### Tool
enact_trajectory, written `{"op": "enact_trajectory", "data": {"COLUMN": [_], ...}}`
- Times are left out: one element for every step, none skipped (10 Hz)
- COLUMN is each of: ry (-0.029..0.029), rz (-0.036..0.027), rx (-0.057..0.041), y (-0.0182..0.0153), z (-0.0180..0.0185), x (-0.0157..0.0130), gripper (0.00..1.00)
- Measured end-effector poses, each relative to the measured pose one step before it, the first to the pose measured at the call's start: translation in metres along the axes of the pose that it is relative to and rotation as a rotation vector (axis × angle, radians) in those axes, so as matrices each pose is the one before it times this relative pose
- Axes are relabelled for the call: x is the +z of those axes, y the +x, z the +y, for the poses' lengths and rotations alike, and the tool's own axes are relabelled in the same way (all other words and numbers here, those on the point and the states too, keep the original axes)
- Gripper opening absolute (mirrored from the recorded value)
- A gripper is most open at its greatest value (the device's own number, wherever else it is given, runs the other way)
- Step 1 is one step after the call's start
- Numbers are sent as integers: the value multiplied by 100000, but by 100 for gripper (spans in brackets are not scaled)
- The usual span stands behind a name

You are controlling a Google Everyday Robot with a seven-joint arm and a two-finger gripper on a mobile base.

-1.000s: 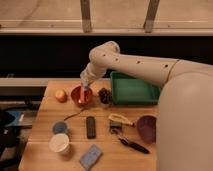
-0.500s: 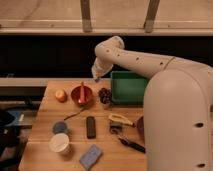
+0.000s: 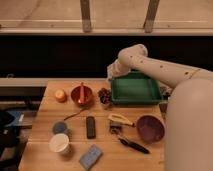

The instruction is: Place towel in tray

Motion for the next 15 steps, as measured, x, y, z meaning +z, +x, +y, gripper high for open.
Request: {"op": "enact_trajectory", "data": {"ry": [518, 51, -380, -198, 385, -464, -3516, -1653, -1486, -1731, -620, -537, -185, 116, 315], "rz": [-1010, -283, 119, 55, -83, 47, 1005, 20, 72, 227, 239, 297, 445, 956, 1399], "rx": [3306, 385, -388, 119, 242, -289, 1729, 2970, 4677, 5009, 2785, 2714, 2017, 1588, 1218], "y": [375, -13, -24, 19, 28, -105, -30, -79, -6, -107, 49, 193, 119, 225, 414], "z": [-1413, -146, 406, 79, -363, 87, 23, -1175, -1883, -1918, -1109, -1080, -794, -685, -581], "x": [-363, -82, 139, -18, -66, -61, 448, 318, 185, 492, 548, 500, 254, 412, 536], "gripper": [0, 0, 0, 0, 0, 0, 0, 0, 0, 0, 0, 0, 0, 0, 0]}}
